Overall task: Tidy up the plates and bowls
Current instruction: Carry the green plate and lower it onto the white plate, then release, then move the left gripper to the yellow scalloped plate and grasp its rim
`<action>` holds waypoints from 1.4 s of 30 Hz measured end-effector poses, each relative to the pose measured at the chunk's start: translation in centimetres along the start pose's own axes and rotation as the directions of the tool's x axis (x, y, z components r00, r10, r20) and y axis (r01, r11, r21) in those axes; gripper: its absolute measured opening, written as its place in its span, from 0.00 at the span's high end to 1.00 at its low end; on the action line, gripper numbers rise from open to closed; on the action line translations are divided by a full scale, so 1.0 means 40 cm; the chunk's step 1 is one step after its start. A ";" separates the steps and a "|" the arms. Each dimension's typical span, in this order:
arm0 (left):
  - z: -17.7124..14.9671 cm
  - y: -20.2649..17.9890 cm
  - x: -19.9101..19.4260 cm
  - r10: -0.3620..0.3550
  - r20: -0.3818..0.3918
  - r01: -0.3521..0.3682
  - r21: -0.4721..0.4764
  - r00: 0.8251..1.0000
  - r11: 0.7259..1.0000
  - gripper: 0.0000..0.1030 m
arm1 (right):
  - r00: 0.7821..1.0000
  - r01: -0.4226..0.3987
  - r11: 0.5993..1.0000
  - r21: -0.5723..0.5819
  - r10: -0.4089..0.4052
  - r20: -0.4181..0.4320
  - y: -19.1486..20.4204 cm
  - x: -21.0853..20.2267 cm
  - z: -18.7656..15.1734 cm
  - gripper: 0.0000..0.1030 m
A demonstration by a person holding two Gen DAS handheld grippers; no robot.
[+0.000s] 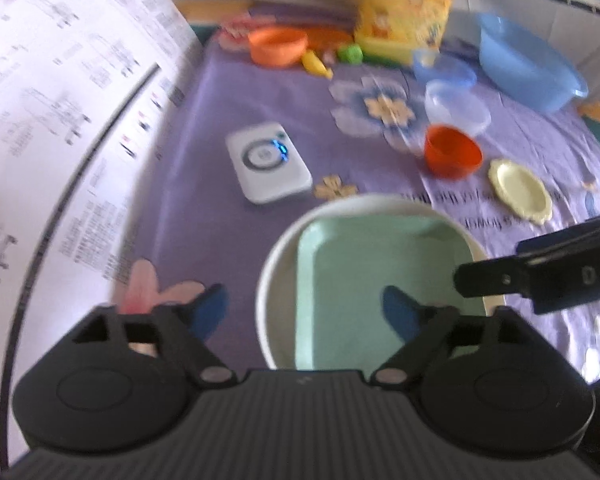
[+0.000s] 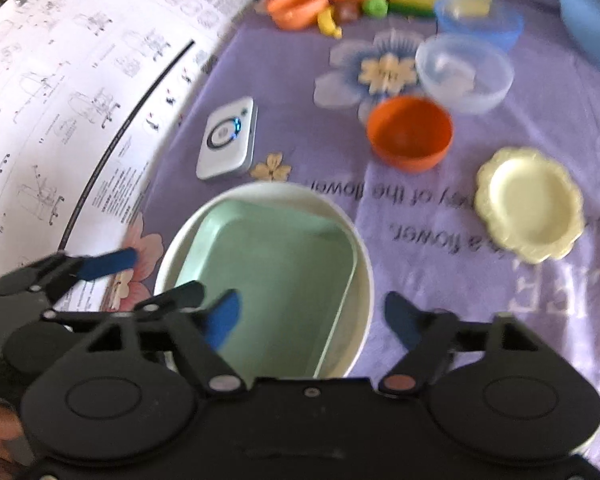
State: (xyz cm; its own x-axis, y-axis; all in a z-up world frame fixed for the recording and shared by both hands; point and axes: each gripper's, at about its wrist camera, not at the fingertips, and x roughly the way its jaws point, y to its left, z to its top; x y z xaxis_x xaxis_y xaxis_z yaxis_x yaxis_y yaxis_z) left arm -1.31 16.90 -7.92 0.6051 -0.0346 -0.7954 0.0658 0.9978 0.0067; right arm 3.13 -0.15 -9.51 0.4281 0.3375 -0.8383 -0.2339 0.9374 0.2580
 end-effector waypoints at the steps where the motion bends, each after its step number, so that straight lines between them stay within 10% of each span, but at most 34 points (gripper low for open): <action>1: 0.000 0.004 -0.009 0.004 0.014 -0.004 -0.010 1.000 1.000 0.09 | 1.000 0.005 1.000 -0.006 -0.005 0.010 -0.001 -0.009 -0.002 0.18; 25: 0.020 -0.019 -0.062 0.034 0.046 -0.031 -0.061 0.998 0.998 0.00 | 0.990 0.044 0.998 -0.036 -0.039 0.135 -0.029 -0.133 -0.075 0.00; 42: 0.096 -0.189 -0.015 -0.030 0.060 0.030 0.000 0.998 1.000 0.00 | 0.969 0.136 0.980 0.147 -0.162 0.186 -0.267 -0.184 -0.099 0.00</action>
State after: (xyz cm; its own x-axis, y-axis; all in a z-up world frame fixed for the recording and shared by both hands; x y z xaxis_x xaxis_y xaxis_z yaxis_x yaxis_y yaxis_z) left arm 0.89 9.17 -5.16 0.6494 -0.0679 -0.7574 0.0842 0.9963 -0.0171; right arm -0.99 -12.98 -8.02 0.6154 0.1907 -0.7648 -0.0422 0.9769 0.2096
